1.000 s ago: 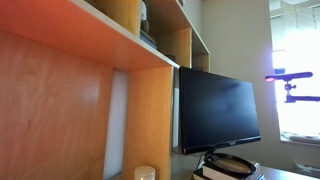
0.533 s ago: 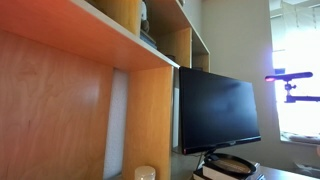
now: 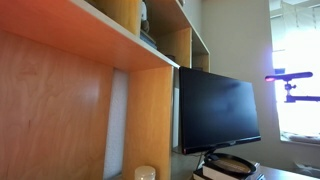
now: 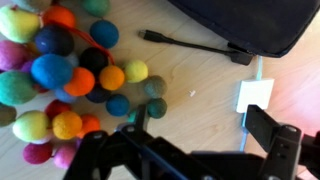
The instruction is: Pick the string of beads and place it over the computer
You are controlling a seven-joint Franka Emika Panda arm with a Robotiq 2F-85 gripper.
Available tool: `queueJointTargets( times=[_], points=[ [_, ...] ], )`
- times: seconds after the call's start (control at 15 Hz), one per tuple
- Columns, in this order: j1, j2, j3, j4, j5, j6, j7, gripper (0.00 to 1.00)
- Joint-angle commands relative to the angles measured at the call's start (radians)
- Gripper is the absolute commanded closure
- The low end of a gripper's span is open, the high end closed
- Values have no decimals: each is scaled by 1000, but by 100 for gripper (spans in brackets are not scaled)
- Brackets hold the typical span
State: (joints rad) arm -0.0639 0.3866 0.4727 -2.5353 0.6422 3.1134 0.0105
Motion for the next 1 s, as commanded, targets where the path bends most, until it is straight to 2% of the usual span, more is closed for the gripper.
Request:
queueJointTargets(
  times=[0.0, 0.2, 0.27, 0.4, 0.73, 0.93],
  points=[
    [-172, 13, 219, -53, 111, 152, -71, 0],
    [-302, 56, 360, -78, 94, 237, -66, 0],
    [-229, 25, 291, -63, 90, 184, -46, 0],
    [-275, 42, 332, -70, 90, 203, -47, 0],
    [-283, 46, 332, -70, 89, 202, -51, 0],
    [-326, 42, 372, -72, 84, 217, -51, 0]
  ],
)
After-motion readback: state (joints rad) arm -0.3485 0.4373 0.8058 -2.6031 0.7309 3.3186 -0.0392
